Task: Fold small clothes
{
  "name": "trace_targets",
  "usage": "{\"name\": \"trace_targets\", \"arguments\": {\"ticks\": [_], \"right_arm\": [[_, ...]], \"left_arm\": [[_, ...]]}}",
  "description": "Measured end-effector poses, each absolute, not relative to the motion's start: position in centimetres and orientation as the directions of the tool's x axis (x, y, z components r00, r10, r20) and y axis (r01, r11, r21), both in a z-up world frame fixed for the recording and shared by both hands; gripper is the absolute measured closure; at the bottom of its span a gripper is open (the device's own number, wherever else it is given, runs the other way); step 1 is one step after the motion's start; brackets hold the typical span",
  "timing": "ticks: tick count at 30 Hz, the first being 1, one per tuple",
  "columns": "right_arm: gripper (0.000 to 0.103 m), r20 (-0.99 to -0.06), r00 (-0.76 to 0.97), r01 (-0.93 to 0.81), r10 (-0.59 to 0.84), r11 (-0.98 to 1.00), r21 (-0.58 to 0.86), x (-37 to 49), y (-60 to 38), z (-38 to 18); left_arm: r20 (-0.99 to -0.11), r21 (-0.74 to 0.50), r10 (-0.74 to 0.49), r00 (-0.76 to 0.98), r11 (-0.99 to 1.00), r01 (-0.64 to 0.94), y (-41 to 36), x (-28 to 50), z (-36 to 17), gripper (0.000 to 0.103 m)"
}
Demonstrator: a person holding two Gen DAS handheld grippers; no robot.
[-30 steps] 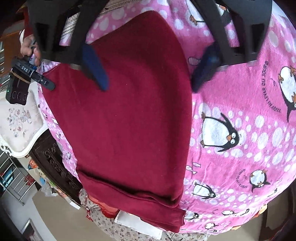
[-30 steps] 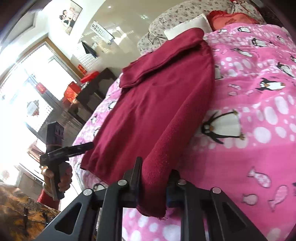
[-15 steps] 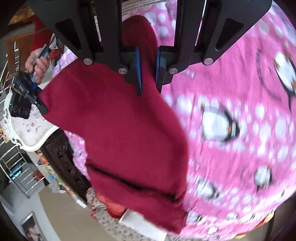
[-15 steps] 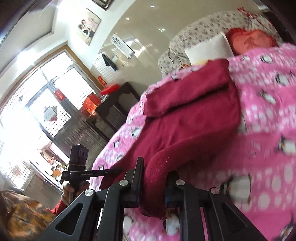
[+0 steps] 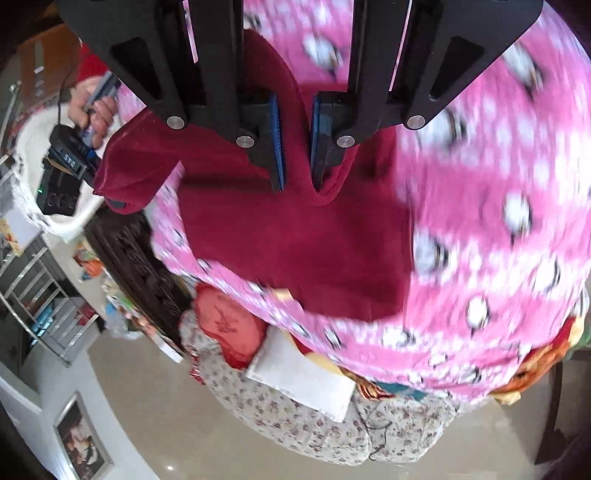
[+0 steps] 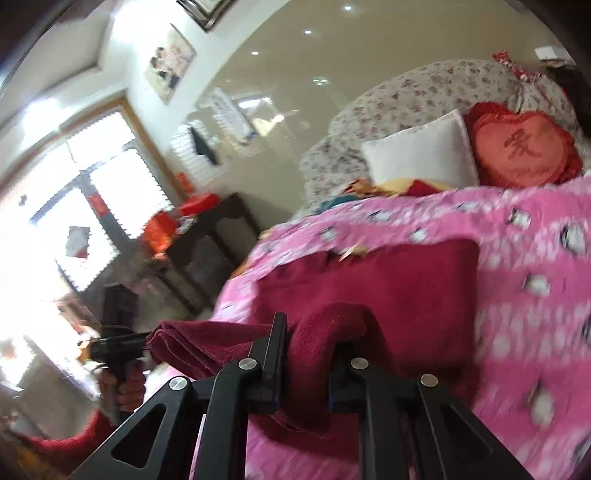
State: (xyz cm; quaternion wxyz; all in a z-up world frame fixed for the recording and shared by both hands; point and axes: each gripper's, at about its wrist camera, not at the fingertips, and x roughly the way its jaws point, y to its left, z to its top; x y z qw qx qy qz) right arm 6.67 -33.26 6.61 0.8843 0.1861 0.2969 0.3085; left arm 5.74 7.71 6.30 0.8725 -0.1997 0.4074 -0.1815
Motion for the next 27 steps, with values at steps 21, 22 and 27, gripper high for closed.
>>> {"name": "trace_targets", "arguments": {"ticks": [21,22,27], "right_arm": [[0.057,-0.357,0.790,-0.203,0.498,0.763,0.614,17.4,-37.6,6.3],[0.057,-0.347,0.786,-0.207,0.511,0.747,0.631,17.2,-37.9,6.6],[0.057,-0.522,0.745,-0.190,0.415,0.883,0.430,17.4,-34.9,5.9]], "left_arm": [[-0.638,-0.535,-0.406,0.654,0.845,0.004,11.9,15.8,5.7,0.062],[-0.641,-0.523,-0.405,0.652,0.852,0.015,11.2,15.7,5.6,0.062],[-0.653,-0.461,-0.379,0.655,0.886,0.054,8.0,16.6,4.7,0.062]]}}
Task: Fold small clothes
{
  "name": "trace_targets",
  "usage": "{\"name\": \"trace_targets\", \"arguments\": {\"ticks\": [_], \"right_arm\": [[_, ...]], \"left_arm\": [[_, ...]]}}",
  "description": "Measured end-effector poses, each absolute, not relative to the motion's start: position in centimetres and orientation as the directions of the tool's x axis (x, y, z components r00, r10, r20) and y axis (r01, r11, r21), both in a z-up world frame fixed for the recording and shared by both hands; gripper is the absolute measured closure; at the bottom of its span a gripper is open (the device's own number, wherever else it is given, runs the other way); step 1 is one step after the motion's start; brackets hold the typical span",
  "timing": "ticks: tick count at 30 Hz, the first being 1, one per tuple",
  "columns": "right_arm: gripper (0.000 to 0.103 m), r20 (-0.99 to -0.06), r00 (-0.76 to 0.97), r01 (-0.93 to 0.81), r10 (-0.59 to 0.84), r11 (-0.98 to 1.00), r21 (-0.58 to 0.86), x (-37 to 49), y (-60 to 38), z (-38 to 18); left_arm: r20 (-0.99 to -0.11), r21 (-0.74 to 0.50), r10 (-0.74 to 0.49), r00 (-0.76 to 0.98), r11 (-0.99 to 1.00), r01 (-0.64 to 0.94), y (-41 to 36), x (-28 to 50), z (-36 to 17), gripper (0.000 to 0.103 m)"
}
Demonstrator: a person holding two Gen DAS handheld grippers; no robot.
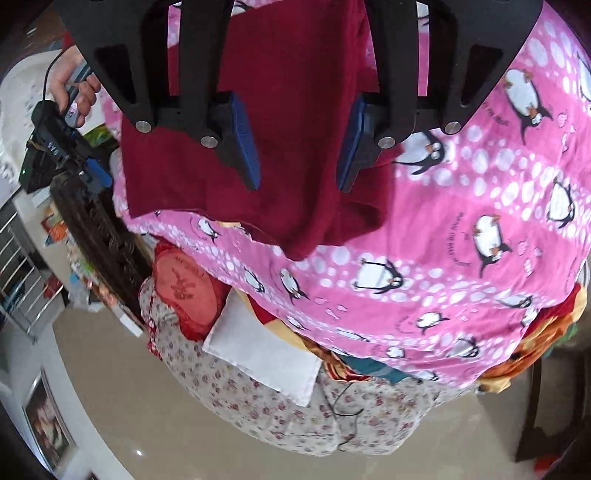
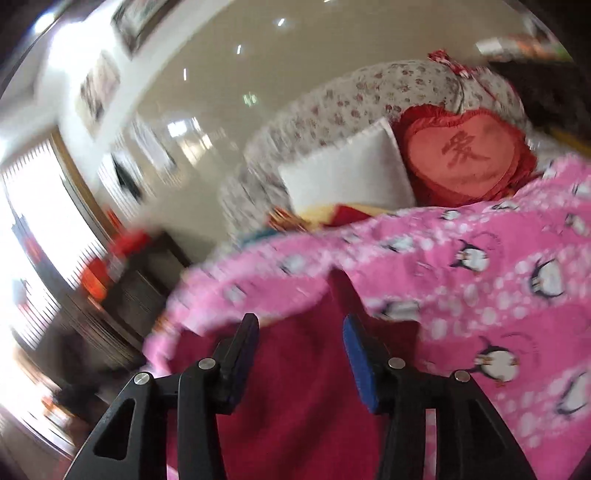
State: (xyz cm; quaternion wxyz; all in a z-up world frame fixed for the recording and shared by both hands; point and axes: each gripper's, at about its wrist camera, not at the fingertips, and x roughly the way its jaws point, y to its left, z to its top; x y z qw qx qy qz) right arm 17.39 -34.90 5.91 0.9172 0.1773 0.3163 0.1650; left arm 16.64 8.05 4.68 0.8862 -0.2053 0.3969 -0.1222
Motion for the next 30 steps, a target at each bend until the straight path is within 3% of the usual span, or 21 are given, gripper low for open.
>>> {"name": "trace_targets", "arguments": {"ticks": [3,5,8,13,17,26,30], "right_arm": [[0.061,-0.588,0.715,-0.227,0.379,0.921,0.318,17.9,-32.6,3.8],[0.075,-0.630,0.706,-0.210,0.323,0.946,0.248,18.9,-31.6,2.3],[0.082,-0.688,0.670,-0.151,0.278,0.959,0.241,22.1,-31.3,-0.4],[0.083,-0.707,0.664,-0.119,0.243,0.968,0.221,23.3,-31.6,-0.7],[0.083,-0.666,0.701,-0.140,0.254,0.965,0.221,19.8,-31.9,1.7],[0.081,-0.672,0.706,-0.161,0.222,0.975,0.153,14.9,-31.8,1.0],[0.081,-0.676,0.699,-0.130,0.233,0.971,0.200,16.3,-32.6,-0.8]], "left_arm": [[-0.663,-0.456,-0.395,0.636,0.887,0.076,6.2,17.3,3.5,0.062],[-0.690,-0.379,-0.333,0.642,0.923,0.070,4.9,18.1,2.8,0.062],[-0.731,-0.293,-0.222,0.645,0.956,-0.003,4.4,20.2,1.1,0.062],[-0.719,-0.331,-0.250,0.649,0.944,-0.003,5.2,21.7,0.8,0.062],[-0.694,-0.409,-0.304,0.652,0.912,-0.010,6.7,19.8,2.1,0.062],[-0.709,-0.343,-0.244,0.662,0.939,-0.020,7.0,15.2,0.2,0.062],[-0.746,-0.339,-0.241,0.621,0.940,-0.042,7.2,16.0,-2.4,0.062]]}}
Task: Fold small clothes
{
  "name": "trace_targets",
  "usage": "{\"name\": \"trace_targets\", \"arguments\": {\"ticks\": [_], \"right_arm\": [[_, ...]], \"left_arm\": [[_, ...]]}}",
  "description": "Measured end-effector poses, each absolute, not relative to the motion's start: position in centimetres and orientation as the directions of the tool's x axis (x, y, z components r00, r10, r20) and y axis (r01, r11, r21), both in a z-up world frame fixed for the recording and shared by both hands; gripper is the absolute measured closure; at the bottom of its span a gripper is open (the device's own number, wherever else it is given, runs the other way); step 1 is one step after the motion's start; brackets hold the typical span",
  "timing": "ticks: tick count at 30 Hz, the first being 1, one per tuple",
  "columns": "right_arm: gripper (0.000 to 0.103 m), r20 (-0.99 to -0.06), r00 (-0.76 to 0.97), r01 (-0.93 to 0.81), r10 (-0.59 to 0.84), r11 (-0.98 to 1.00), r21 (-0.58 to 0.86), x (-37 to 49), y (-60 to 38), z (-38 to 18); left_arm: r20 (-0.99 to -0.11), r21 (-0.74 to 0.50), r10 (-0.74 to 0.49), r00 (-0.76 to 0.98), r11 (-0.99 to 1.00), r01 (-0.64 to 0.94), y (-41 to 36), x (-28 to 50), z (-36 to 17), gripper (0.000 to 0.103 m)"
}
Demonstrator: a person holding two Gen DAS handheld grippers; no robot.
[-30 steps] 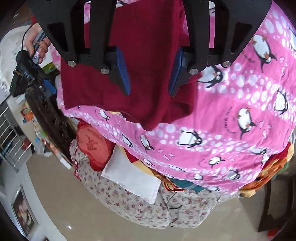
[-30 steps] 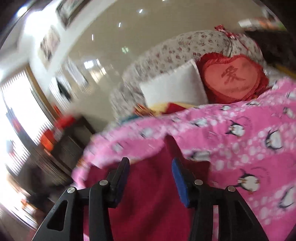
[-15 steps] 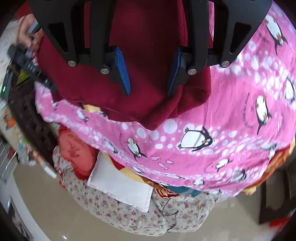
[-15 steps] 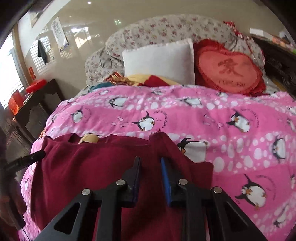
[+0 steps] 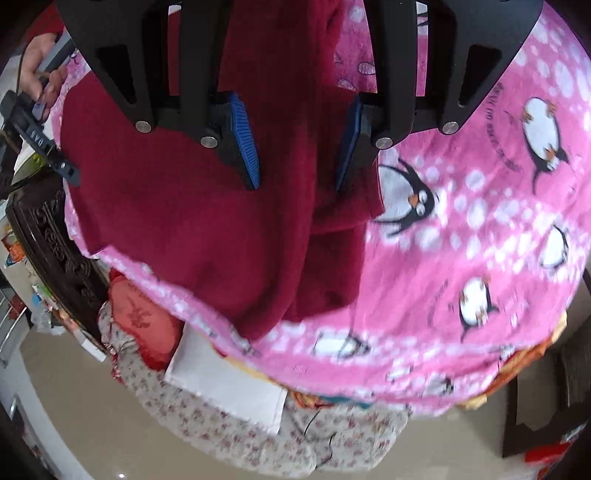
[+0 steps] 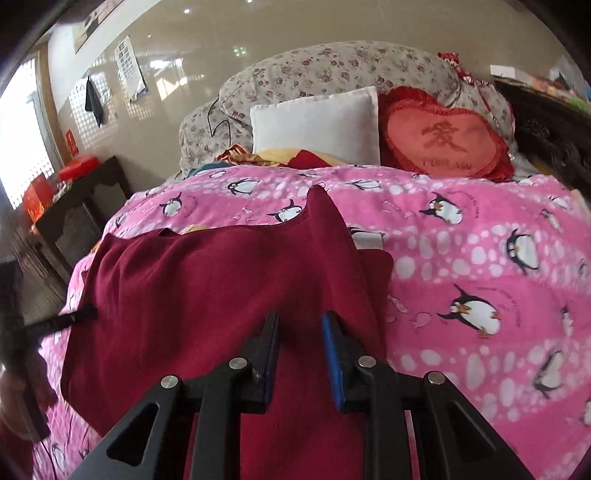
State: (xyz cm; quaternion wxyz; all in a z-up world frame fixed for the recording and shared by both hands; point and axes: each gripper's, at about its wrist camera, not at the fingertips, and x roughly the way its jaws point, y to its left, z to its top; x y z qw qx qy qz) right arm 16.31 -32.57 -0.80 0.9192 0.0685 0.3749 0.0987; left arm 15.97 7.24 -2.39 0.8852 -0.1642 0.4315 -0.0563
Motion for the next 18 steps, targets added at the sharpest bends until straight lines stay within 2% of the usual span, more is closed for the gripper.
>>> {"name": "trace_targets", "arguments": {"ticks": [6,10,13,18], "right_arm": [[0.080,-0.680,0.693,-0.127,0.239,0.969,0.211,15.7,-32.5,0.6],[0.068,-0.652,0.694,-0.193,0.307,0.951,0.242,13.9,-31.0,1.8],[0.066,-0.644,0.658,-0.287,0.390,0.921,0.264,13.3,-28.3,2.4],[0.065,-0.633,0.600,-0.394,0.488,0.870,0.297,13.6,-22.1,2.9]], "left_arm": [[-0.740,-0.353,-0.244,0.627,0.934,-0.053,7.6,15.4,-2.0,0.062],[-0.736,-0.358,-0.217,0.641,0.929,-0.096,8.4,13.6,-1.1,0.061],[-0.723,-0.402,-0.241,0.647,0.909,-0.112,9.1,12.3,-1.0,0.039],[-0.709,-0.416,-0.238,0.664,0.901,-0.121,9.7,9.5,-1.4,0.039]]}}
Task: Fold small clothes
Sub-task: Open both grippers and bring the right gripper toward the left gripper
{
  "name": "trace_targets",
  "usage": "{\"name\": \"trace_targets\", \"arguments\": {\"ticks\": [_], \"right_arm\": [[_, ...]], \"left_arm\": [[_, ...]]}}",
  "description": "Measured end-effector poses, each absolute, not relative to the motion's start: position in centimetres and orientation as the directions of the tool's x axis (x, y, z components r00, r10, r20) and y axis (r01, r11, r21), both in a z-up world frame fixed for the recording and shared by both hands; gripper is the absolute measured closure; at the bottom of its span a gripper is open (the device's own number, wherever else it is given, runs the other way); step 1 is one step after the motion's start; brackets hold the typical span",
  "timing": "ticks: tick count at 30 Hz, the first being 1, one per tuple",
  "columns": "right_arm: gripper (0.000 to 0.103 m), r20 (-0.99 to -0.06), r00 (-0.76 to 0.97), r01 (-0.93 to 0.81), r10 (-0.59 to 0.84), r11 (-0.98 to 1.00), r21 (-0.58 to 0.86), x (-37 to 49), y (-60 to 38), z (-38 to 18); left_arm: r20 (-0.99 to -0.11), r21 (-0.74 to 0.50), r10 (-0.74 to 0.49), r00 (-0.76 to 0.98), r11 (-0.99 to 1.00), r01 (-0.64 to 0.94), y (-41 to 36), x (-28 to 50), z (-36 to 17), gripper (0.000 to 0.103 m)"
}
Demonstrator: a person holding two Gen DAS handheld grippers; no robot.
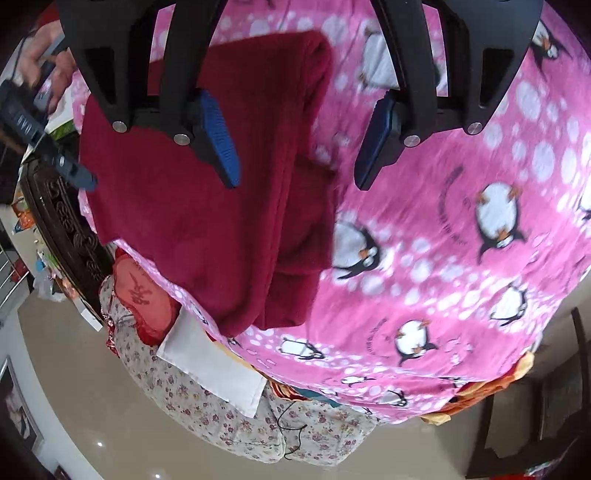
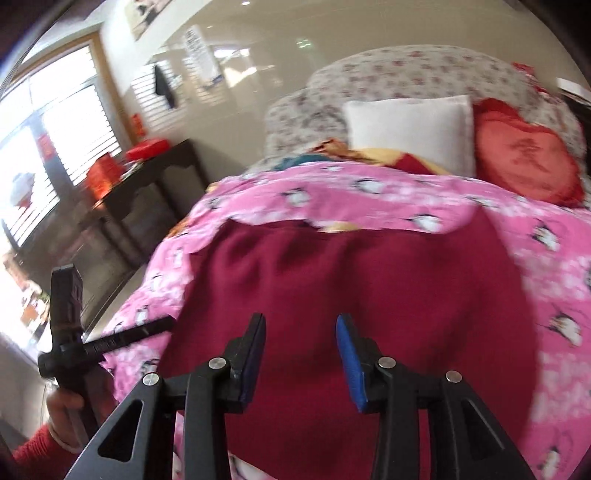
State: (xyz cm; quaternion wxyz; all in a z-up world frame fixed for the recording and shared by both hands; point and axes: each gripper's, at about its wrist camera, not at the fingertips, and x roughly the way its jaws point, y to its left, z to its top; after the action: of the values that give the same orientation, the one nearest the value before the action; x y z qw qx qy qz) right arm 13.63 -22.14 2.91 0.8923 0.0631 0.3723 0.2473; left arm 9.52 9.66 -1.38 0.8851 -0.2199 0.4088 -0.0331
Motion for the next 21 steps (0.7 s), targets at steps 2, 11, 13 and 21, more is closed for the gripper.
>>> {"name": "trace_targets", "arguments": {"ticks": [2,11,13,21], "right_arm": [[0.064,-0.635,0.583,-0.424,0.507,0.856,0.295,13.9,-19.8,2.8],[0.063,-0.654,0.535,-0.470,0.535,0.832,0.295,14.6,-12.7,2.1],[0.062,-0.667,0.549,-0.455,0.504,0.850,0.267,14.3,-12.5,2.0],[0.058,-0.645,0.641,-0.378,0.416,0.903,0.207,13.3,-14.6,1.5]], "left_arm": [[-0.710,-0.402,-0.225,0.668,0.907,-0.121,9.7,8.6,-1.8,0.039],[-0.726,-0.352,-0.169,0.666,0.924,-0.149,9.5,7.9,-3.9,0.038],[-0.722,-0.333,-0.150,0.675,0.931,-0.149,9.0,8.0,-4.0,0.037],[-0.718,-0.300,-0.128,0.684,0.944,-0.138,7.8,8.2,-4.5,0.029]]}}
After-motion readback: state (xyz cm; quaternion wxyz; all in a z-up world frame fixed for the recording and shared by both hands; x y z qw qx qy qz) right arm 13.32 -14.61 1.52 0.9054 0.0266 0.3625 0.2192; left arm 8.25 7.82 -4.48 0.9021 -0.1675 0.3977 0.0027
